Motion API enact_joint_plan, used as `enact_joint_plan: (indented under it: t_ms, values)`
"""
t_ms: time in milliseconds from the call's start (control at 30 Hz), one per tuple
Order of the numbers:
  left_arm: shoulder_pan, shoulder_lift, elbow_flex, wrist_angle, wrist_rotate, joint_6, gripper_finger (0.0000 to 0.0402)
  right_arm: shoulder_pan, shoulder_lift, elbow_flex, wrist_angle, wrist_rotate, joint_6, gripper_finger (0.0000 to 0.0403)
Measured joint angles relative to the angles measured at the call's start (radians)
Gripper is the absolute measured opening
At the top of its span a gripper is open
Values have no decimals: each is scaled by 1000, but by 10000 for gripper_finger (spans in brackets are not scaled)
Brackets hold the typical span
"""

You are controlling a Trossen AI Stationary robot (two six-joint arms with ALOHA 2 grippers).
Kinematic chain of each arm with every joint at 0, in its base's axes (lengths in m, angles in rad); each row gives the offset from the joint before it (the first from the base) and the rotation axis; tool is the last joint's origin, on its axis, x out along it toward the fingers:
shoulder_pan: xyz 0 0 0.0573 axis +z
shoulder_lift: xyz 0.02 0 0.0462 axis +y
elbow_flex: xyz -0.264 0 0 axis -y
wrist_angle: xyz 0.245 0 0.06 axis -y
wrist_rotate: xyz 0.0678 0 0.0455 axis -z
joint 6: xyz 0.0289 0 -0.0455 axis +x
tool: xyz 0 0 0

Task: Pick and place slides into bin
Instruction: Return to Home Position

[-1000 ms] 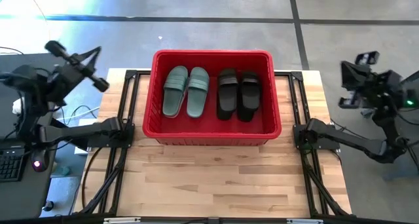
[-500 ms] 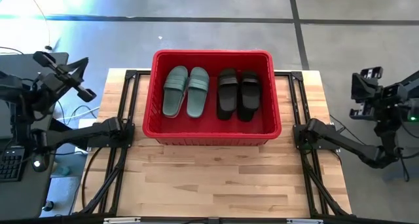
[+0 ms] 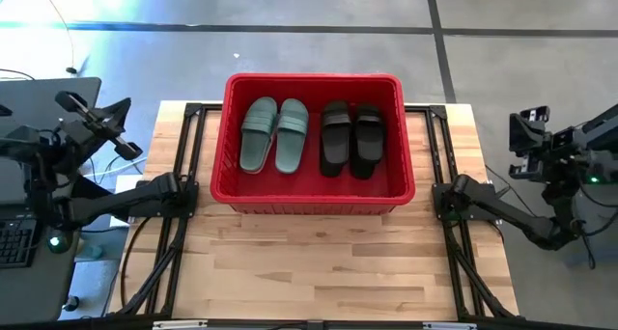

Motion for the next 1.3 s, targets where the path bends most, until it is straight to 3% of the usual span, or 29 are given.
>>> enact_joint_plan:
  t_ms: [200, 567, 833, 1000, 1300]
  values:
    - [0, -107, -113, 1, 30, -67, 0, 0, -13, -79, 10, 3, 58, 0]
    - [0, -152, -331, 72, 296, -291, 0, 0, -12, -266, 91, 2, 192, 0]
    - [0, -157, -564, 308, 377, -366, 0, 0, -12, -364, 90, -22, 270, 0]
    - [0, -157, -688, 470, 392, -369, 0, 0, -12, -434, 117, -31, 300, 0]
    - [0, -157, -775, 462, 374, -407, 0, 0, -12, -511, 112, -41, 329, 0]
